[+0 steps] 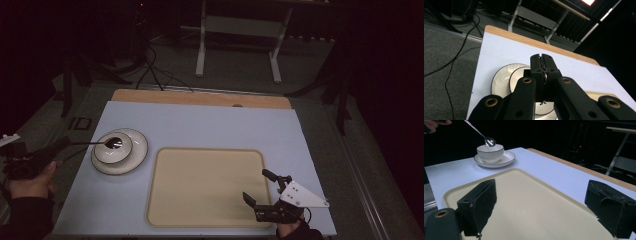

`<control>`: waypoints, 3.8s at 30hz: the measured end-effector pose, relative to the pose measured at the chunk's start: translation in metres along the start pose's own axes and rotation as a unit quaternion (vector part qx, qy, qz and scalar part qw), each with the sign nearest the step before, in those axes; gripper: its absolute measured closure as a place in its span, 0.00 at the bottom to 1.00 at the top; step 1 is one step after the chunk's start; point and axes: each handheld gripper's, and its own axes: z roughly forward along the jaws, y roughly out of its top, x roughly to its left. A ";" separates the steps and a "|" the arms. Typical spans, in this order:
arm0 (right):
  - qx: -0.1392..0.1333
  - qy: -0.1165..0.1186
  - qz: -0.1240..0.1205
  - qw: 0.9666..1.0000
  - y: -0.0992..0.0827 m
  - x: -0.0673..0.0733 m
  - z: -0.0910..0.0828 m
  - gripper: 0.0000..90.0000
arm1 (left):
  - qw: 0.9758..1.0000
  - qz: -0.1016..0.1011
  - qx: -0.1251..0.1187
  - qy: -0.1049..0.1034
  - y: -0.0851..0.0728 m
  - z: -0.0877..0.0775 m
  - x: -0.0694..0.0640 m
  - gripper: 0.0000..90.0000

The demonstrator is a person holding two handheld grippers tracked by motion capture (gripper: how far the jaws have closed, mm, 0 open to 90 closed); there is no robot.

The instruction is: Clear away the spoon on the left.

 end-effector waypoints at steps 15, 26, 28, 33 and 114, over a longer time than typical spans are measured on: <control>-0.008 -0.002 0.002 1.000 0.000 -0.001 -0.001 0.12 | 0.996 0.069 0.025 -0.058 0.030 -0.002 -0.029 1.00; -0.010 -0.002 -0.004 1.000 0.000 0.000 -0.002 0.12 | 0.986 0.124 0.054 -0.099 0.040 0.006 -0.058 1.00; -0.011 -0.002 -0.004 1.000 0.001 0.000 -0.002 0.12 | 0.982 0.140 0.067 -0.112 0.042 0.009 -0.065 1.00; -0.012 -0.003 -0.006 1.000 0.001 0.000 -0.002 0.12 | 0.975 0.156 0.076 -0.135 0.043 0.013 -0.075 1.00; -0.007 0.029 -0.005 1.000 0.000 0.000 0.001 0.12 | 0.759 0.384 0.414 -0.325 -0.036 0.137 -0.213 1.00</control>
